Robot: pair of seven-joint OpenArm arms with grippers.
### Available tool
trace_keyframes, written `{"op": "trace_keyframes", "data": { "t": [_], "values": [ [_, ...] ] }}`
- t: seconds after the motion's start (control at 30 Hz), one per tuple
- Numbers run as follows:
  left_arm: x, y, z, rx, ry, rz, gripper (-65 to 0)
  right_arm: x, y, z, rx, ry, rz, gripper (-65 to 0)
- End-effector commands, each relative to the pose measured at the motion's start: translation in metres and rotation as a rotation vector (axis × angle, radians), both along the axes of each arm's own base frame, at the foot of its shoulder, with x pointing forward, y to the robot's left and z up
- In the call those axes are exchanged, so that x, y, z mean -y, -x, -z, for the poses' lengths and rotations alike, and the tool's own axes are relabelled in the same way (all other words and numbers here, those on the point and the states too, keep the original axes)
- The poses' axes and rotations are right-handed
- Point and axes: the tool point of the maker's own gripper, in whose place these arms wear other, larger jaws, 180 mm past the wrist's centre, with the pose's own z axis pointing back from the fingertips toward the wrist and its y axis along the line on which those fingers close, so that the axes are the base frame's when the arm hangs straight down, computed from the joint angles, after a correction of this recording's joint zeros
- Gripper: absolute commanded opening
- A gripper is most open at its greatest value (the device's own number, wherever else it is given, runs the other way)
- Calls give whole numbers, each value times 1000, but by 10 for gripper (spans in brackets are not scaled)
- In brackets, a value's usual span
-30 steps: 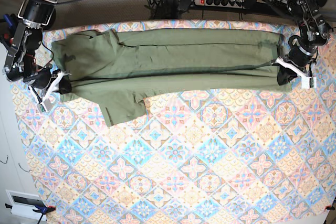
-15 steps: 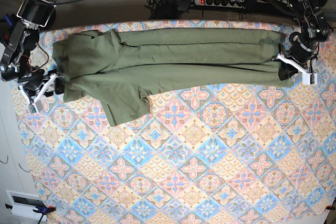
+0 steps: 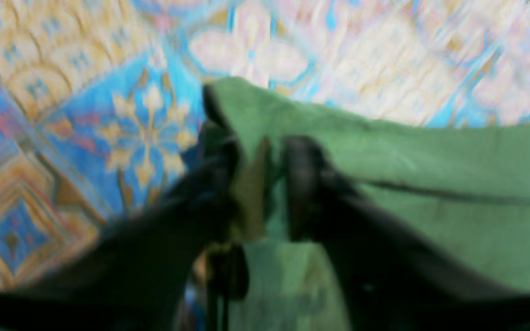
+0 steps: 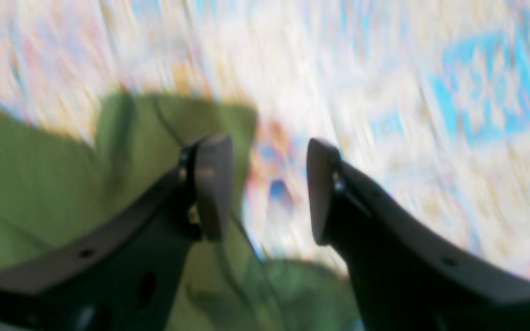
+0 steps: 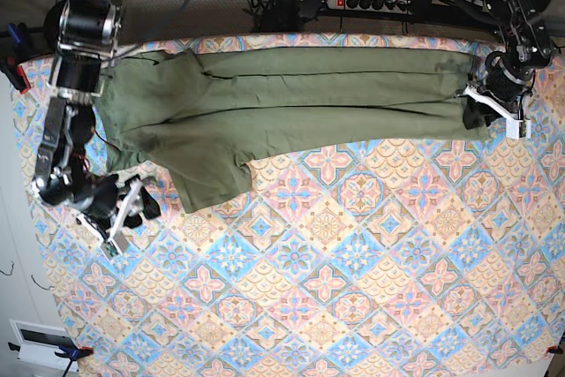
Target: Layout the t-shirt on the table in an organized manner, then fold the t-shirt properly
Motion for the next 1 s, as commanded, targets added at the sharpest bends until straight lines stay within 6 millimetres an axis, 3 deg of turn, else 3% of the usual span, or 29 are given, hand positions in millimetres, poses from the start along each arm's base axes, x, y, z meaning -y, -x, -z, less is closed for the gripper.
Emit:
{"op": "trace_keyframes", "data": {
  "t": [0.0,0.07,0.23,0.53,0.8,0.97],
  "values": [
    [-4,-6,-12,30,-13,11,-394,-4,-7,-6,15,-11,-2,-395],
    [-4,-5,-11,24,-14,14,-342,-12,-15,-2,2,-12,0,-395],
    [-3,-3,-10,18,-12,15,-341,-23,-27,12,-8,-26,8,-395],
    [-3,-2,-9,12,-12,15,-336,-21,-19,56,-94,-103,63,-395],
    [-3,-2,-9,13,-12,15,-335,-22,-15,75,-126,-150,90,-395],
    [-3,-2,-9,13,-12,15,-335,-40,-8,91,-152,-152,45,-396]
  ]
}}
